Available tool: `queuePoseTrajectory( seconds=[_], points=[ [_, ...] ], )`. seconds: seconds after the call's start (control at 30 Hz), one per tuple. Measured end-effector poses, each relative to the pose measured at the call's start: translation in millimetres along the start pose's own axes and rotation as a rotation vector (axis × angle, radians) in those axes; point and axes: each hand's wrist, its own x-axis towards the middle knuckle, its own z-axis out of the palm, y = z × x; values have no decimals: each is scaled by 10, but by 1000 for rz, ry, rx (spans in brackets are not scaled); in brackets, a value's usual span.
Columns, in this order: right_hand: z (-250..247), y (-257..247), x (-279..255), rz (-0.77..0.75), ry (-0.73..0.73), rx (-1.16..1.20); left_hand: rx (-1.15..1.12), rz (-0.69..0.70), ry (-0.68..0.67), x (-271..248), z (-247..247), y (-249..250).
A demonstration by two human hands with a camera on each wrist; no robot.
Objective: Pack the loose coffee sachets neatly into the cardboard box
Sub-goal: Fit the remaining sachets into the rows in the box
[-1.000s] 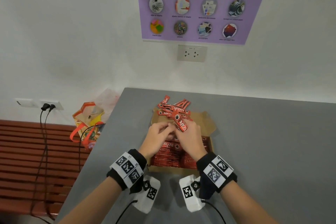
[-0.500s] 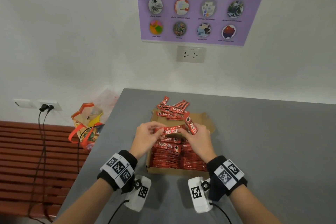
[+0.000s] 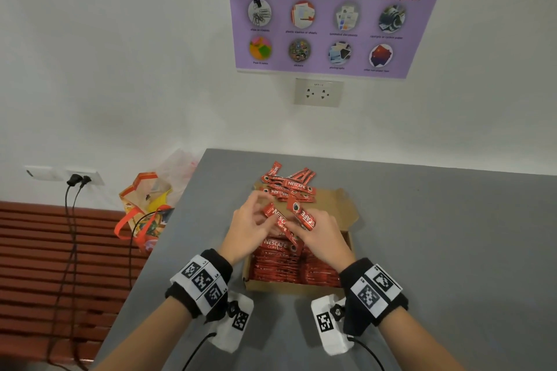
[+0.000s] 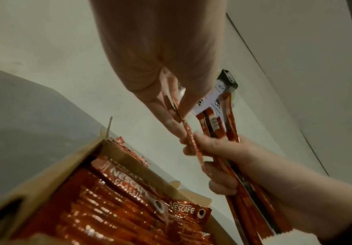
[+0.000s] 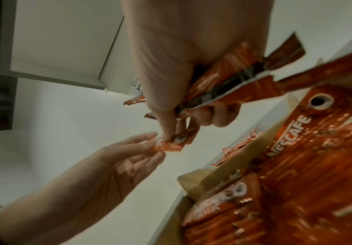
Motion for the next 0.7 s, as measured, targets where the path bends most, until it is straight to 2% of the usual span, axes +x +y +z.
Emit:
queuePoseTrajectory(
  seconds=[0.07, 0.17, 0.27, 0.4, 0.5, 0.7],
  points=[
    [5, 58, -29, 36, -57, -36, 16, 1, -8, -13, -33, -46],
    [7, 111, -34, 91, -106, -72, 179, -18, 1, -21, -59, -126],
    [11, 132, -2, 130, -261, -164, 370, -63, 6, -9, -118, -211],
    [84, 145, 40, 156, -408, -278, 632, -27, -98, -30, -156, -262],
    [155, 121, 66, 156, -434, -341, 760, -46, -151, -48, -134, -302],
    [206, 159, 88, 134, -394, -403, 863, -93, -178, -50, -71, -425]
  ],
)
